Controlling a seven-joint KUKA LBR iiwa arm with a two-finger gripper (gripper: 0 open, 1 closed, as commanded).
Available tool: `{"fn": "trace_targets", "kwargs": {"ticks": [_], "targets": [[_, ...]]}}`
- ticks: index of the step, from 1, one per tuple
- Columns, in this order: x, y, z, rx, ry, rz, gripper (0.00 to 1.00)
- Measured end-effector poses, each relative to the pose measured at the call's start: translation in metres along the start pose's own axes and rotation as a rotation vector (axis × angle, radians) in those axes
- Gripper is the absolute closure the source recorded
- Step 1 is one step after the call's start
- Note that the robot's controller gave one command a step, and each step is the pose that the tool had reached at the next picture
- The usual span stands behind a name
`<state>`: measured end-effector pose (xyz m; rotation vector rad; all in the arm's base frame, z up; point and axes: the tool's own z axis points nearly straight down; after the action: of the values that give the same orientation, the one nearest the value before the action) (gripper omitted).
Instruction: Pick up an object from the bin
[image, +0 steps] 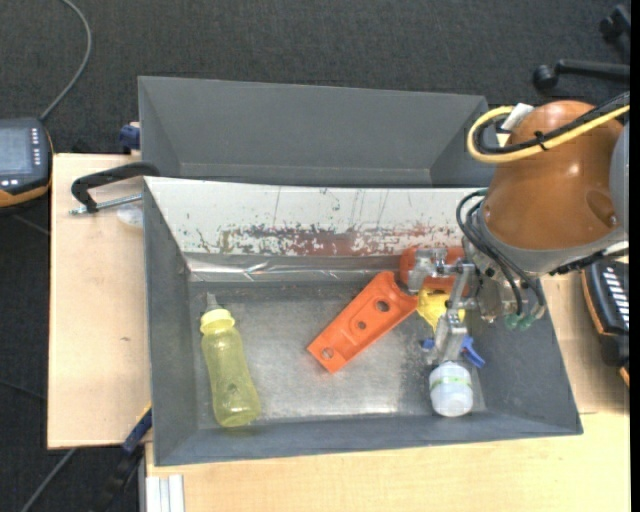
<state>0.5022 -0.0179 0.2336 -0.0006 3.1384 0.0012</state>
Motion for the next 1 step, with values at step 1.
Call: {"fn": "trace_targets", "kwargs": {"ticks": [1], "targets": [[-0.0229,0.0096,0.0582,0.000,-0.003,-0.061,0.00]]}}
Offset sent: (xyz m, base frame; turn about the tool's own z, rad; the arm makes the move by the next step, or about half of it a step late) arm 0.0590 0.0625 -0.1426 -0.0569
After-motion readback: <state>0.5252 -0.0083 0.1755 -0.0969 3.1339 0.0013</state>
